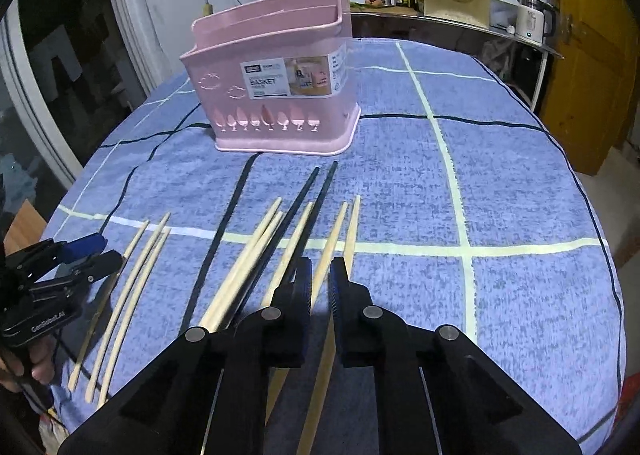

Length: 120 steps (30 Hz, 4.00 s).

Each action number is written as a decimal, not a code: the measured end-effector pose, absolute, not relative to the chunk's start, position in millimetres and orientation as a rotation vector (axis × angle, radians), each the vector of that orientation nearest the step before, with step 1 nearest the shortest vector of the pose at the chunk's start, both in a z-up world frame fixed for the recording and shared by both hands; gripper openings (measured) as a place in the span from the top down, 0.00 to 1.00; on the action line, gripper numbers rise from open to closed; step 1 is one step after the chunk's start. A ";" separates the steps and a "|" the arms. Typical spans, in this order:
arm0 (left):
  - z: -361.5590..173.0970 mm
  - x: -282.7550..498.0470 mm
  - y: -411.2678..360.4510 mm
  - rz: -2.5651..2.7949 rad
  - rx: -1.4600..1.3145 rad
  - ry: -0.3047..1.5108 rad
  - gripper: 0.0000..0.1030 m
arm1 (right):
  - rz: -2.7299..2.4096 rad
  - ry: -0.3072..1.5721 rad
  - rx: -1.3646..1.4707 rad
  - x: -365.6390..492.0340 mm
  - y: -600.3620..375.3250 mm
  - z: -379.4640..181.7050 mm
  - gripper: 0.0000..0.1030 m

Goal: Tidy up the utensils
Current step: 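Lower the left tool and grasp a wooden chopstick while the right tool grasps another, then lift the chopstick upright with the left tool while the right tool carries its chopstick over the basket, then lower the chopstick into the pink basket and open the left tool while the right tool releases its own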

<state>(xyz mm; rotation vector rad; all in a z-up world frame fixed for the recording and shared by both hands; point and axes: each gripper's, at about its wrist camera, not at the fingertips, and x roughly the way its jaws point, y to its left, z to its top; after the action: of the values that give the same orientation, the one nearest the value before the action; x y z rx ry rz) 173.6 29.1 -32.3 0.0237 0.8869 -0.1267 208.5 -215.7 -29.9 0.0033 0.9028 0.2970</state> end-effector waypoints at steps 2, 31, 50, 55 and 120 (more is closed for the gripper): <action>-33.4 175.5 28.2 -0.128 0.026 0.894 0.57 | 0.280 0.910 -0.004 212.6 -217.8 -30.5 0.91; -27.5 199.4 26.7 -0.157 0.018 0.933 0.94 | 0.297 0.974 -0.028 257.5 -219.8 -28.9 0.94; 78.6 167.9 32.5 -0.215 0.003 0.703 0.95 | 0.370 0.732 0.032 216.6 -231.0 66.7 0.94; 96.2 160.5 34.7 -0.227 -0.010 0.671 0.95 | 0.380 0.689 0.036 205.5 -236.4 82.7 0.94; 122.1 360.3 20.7 -0.263 -0.131 0.621 0.95 | 0.492 0.606 0.150 348.5 -166.4 101.1 0.94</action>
<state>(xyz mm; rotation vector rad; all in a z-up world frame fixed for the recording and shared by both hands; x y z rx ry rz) 360.3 20.7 122.1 -0.1305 0.6207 -0.2627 348.5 -166.4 101.1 0.1499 0.6063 0.4925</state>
